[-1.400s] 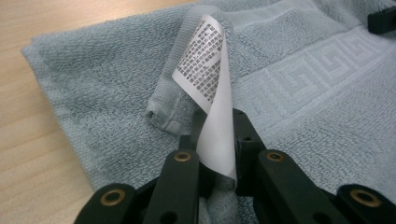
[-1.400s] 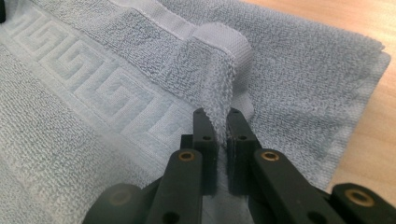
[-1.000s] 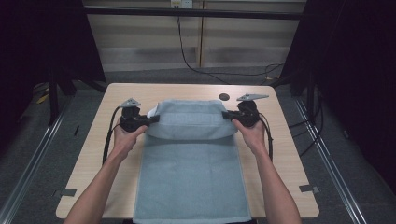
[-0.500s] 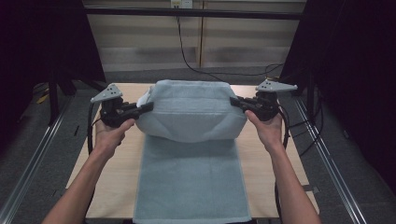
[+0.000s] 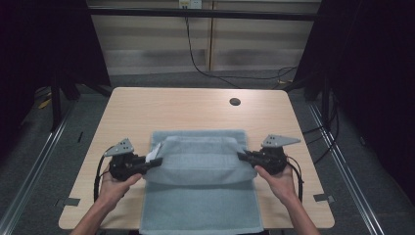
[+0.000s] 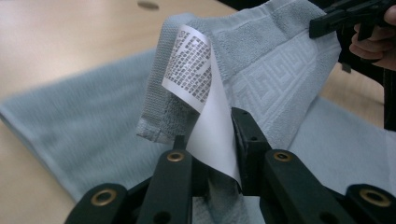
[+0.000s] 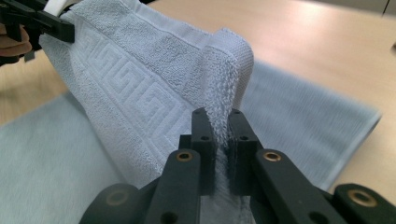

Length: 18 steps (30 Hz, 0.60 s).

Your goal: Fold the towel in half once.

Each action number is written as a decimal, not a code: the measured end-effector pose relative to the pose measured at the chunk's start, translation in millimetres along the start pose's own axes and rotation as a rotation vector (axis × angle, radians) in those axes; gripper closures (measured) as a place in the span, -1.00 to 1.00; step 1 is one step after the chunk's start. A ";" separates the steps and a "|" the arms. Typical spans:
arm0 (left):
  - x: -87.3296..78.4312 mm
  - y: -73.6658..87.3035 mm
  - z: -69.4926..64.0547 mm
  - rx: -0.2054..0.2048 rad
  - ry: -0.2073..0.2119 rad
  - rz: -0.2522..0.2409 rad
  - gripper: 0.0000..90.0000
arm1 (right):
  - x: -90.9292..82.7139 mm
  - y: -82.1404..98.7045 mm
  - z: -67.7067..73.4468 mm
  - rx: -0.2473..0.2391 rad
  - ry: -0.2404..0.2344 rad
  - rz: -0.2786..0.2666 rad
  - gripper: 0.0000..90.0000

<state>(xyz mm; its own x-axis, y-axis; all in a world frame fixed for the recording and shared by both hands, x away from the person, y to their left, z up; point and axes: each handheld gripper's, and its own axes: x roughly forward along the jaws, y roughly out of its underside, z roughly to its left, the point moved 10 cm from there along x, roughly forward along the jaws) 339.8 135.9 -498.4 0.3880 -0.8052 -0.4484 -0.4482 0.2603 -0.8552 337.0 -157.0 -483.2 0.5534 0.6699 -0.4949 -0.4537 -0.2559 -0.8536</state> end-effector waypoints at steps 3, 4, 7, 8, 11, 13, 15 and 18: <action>3.6 14.5 -4.1 0.013 -0.004 0.043 0.66 | 1.1 16.3 2.6 0.030 -0.010 0.004 0.85; 3.9 23.0 -10.7 0.028 0.014 0.070 0.66 | 2.9 29.4 6.1 0.048 -0.019 0.025 0.77; 2.0 30.5 -16.5 0.026 0.025 0.081 0.58 | 1.0 43.8 17.2 0.028 -0.021 0.069 0.74; -0.2 37.3 -20.6 0.025 0.026 0.096 0.57 | -1.7 46.4 21.5 0.029 -0.035 0.067 0.70; -6.7 44.6 -29.5 0.041 0.053 0.103 0.52 | -11.6 53.3 31.8 0.024 -0.052 0.067 0.62; -9.6 48.5 -32.4 0.040 0.056 0.107 0.46 | -15.4 56.0 35.7 0.023 -0.059 0.067 0.60; -19.1 60.7 -41.4 0.041 0.081 0.120 0.44 | -26.4 69.2 46.7 0.034 -0.084 0.073 0.56; -23.3 66.0 -44.6 0.038 0.087 0.127 0.36 | -33.3 84.4 53.1 0.040 -0.091 0.100 0.53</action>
<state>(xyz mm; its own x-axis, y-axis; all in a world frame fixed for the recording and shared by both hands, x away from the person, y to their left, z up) 265.2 148.1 -532.8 0.2579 -0.8075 -0.5305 -0.4573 0.3816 -0.8033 243.2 -163.9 -530.2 0.4391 0.7035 -0.5588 -0.5318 -0.2978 -0.7928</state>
